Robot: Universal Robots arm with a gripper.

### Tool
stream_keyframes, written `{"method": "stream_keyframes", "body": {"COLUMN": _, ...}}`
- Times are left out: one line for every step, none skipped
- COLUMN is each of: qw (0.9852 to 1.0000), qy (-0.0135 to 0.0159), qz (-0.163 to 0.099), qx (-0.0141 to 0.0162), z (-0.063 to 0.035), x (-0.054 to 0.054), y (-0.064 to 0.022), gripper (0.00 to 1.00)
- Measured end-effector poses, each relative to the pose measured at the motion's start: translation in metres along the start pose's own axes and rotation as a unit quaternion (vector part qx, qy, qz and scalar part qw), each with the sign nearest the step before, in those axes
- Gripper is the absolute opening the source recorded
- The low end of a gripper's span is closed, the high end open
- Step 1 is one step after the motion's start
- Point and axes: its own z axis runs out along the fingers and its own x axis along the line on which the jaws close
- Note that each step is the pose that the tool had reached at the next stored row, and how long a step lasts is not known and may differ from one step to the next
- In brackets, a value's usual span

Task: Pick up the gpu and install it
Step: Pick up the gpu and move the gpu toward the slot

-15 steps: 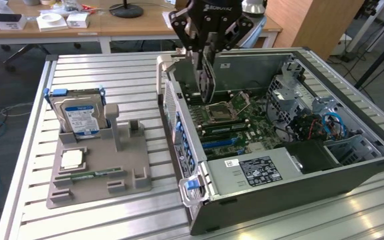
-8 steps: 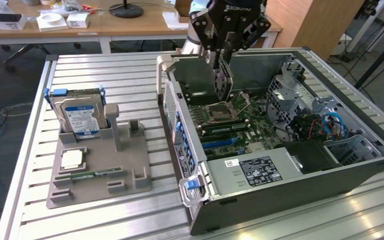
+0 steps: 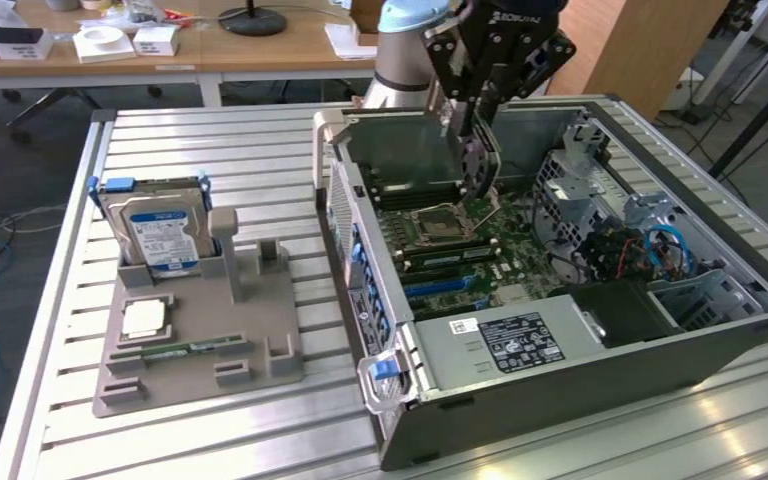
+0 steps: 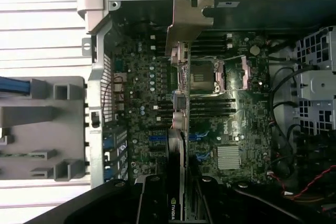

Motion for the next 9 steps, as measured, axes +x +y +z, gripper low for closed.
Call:
{"method": "stream_keyframes", "body": {"qw": 1.0000, "qy": 0.0000, "qz": 0.000, "qx": 0.0000, "z": 0.0001, "x": -0.004, "y": 0.0002, "gripper": 0.26}}
{"method": "stream_keyframes", "body": {"qw": 1.0000, "qy": 0.0000, "qz": 0.000, "qx": 0.0000, "z": 0.0001, "x": -0.008, "y": 0.0005, "gripper": 0.26}}
{"method": "stream_keyframes", "body": {"qw": 1.0000, "qy": 0.0000, "qz": 0.000, "qx": 0.0000, "z": 0.0002, "x": -0.012, "y": 0.0007, "gripper": 0.26}}
{"method": "stream_keyframes", "body": {"qw": 1.0000, "qy": 0.0000, "qz": 0.000, "qx": 0.0000, "z": 0.0002, "x": -0.016, "y": 0.0009, "gripper": 0.26}}
{"method": "stream_keyframes", "body": {"qw": 1.0000, "qy": 0.0000, "qz": 0.000, "qx": 0.0000, "z": 0.0002, "x": -0.020, "y": 0.0012, "gripper": 0.26}}
{"method": "stream_keyframes", "body": {"qw": 1.0000, "qy": 0.0000, "qz": 0.000, "qx": 0.0000, "z": 0.0003, "x": -0.024, "y": 0.0014, "gripper": 0.26}}
{"method": "stream_keyframes", "body": {"qw": 1.0000, "qy": 0.0000, "qz": 0.000, "qx": 0.0000, "z": 0.0004, "x": -0.028, "y": 0.0016, "gripper": 0.26}}
{"method": "stream_keyframes", "body": {"qw": 1.0000, "qy": 0.0000, "qz": 0.000, "qx": 0.0000, "z": 0.0004, "x": -0.032, "y": 0.0019, "gripper": 0.26}}
{"method": "stream_keyframes", "body": {"qw": 1.0000, "qy": 0.0000, "qz": 0.000, "qx": 0.0000, "z": 0.0004, "x": -0.036, "y": 0.0021, "gripper": 0.26}}
